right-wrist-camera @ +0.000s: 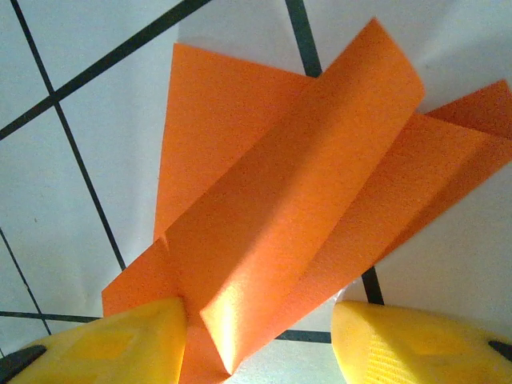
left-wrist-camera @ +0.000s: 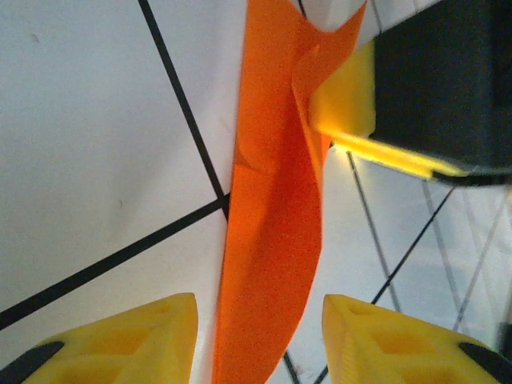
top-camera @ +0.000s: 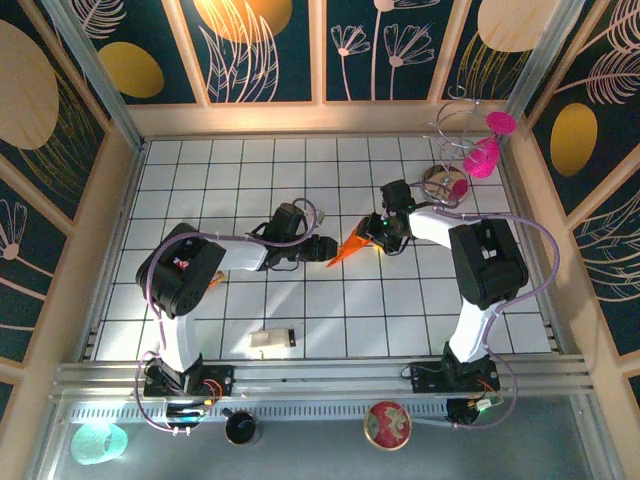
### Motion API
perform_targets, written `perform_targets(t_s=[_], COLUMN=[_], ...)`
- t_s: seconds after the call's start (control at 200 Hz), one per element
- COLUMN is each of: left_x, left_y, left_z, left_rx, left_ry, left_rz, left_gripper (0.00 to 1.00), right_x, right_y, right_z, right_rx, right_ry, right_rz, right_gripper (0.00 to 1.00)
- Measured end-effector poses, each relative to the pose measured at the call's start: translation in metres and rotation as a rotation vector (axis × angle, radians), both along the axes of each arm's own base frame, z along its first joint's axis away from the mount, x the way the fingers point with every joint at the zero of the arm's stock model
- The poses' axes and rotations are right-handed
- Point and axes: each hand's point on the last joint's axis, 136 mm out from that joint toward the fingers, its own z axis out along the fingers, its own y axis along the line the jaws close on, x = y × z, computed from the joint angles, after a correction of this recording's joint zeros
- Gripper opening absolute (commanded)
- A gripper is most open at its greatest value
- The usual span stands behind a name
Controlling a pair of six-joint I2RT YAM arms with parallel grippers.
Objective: Fold a paper plane with a square sheet of paper (pick it up from the middle)
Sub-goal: Fold the wing for the fifth time at the center of the table.
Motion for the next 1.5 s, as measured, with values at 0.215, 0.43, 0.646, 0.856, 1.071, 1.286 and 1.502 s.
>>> perform_targets(t_s=[0.215, 0.43, 0.646, 0.856, 1.071, 1.286, 1.502], left_x=[-0.002, 0.005, 0.005, 0.006, 0.008, 0.01, 0.011], left_y=[-0.018, -0.023, -0.021, -0.02, -0.017, -0.015, -0.015], left_z=[0.002, -0.003, -0.014, -0.016, -0.019, -0.022, -0.022], left_rx=[0.068, 0.105, 0.137, 0.149, 0.169, 0.18, 0.189], left_ry=[-0.072, -0.102, -0.103, -0.108, -0.118, -0.116, -0.107], left_rz=[-0.057, -0.075, -0.089, -0.097, -0.095, -0.088, -0.087], left_gripper=[0.48, 0.49, 0.47, 0.41, 0.31, 0.25, 0.23], right_x=[0.0, 0.0, 0.0, 0.0, 0.0, -0.001, 0.0], right_y=[0.0, 0.0, 0.0, -0.001, -0.001, -0.001, -0.001], right_z=[-0.001, -0.001, -0.002, -0.003, -0.003, -0.004, -0.005], right_rx=[-0.002, -0.003, -0.004, -0.005, -0.007, -0.009, -0.015], right_ry=[0.009, 0.011, 0.014, 0.018, 0.019, 0.023, 0.029], right_rz=[-0.003, -0.003, -0.004, -0.007, -0.008, -0.008, -0.009], right_gripper=[0.54, 0.54, 0.53, 0.53, 0.53, 0.52, 0.5])
